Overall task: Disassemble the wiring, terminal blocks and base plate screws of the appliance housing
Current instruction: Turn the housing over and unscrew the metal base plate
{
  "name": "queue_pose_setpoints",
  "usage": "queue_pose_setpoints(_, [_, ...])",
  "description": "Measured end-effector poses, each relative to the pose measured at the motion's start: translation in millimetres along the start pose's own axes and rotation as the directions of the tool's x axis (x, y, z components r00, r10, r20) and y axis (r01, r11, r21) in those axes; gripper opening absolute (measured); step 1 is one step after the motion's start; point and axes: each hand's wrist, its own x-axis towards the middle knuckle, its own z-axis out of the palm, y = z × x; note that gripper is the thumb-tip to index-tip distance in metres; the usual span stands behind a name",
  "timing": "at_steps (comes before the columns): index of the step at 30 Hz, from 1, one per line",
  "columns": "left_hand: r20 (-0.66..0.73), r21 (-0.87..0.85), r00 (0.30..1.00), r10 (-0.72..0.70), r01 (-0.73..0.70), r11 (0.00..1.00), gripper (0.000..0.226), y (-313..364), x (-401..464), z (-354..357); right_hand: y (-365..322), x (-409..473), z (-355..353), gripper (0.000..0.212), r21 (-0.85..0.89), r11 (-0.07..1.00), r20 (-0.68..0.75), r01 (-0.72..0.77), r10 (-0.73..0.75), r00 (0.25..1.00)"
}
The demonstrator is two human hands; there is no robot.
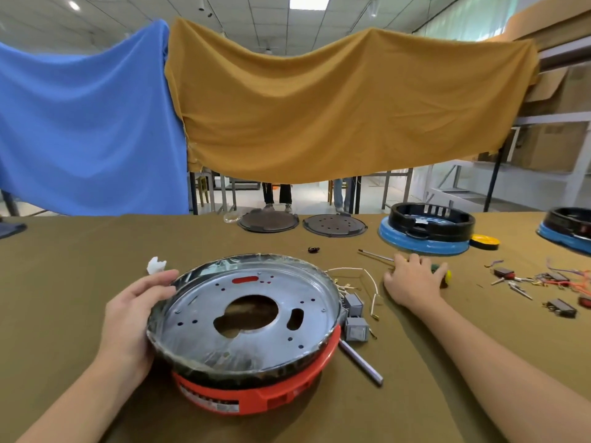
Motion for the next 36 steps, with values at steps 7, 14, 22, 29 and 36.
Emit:
queue_pose_setpoints(7, [0.023, -0.017, 1.0, 0.003, -0.003, 1.0, 0.025, -6, 1, 0, -8, 7, -1, 0.02, -0.114, 0.993, -0.09, 0.009, -0.02, 0.996])
queue_pose_setpoints(14, [0.104, -0.069, 0.994, -0.031, 0.038, 0.997, 0.027, -8, 0, -3, -7, -9, -15, 0.009, 0.155, 0.97, -0.223, 0.185, -0.148, 0.964])
queue_pose_setpoints(22, [0.162, -0.089, 0.985, -0.058, 0.073, 0.993, 0.029, -11, 3, -9, -48, -80, -129, 0.022, 0.947, 0.319, 0.139, -0.05, -0.263, 0.955])
queue_pose_setpoints(29, [0.222, 0.165, 0.95, -0.219, 0.185, 0.969, 0.043, 6, -15, -19, -59, -146, -190, 0.036, 0.989, 0.065, 0.15, -0.135, -0.447, 0.882])
queue_pose_setpoints(36, [0.136, 0.368, 0.989, -0.053, -0.001, 0.93, 0.033, 56, -21, -10, -69, -163, -212, 0.021, 0.973, -0.182, 0.066, -0.144, -0.379, 0.923])
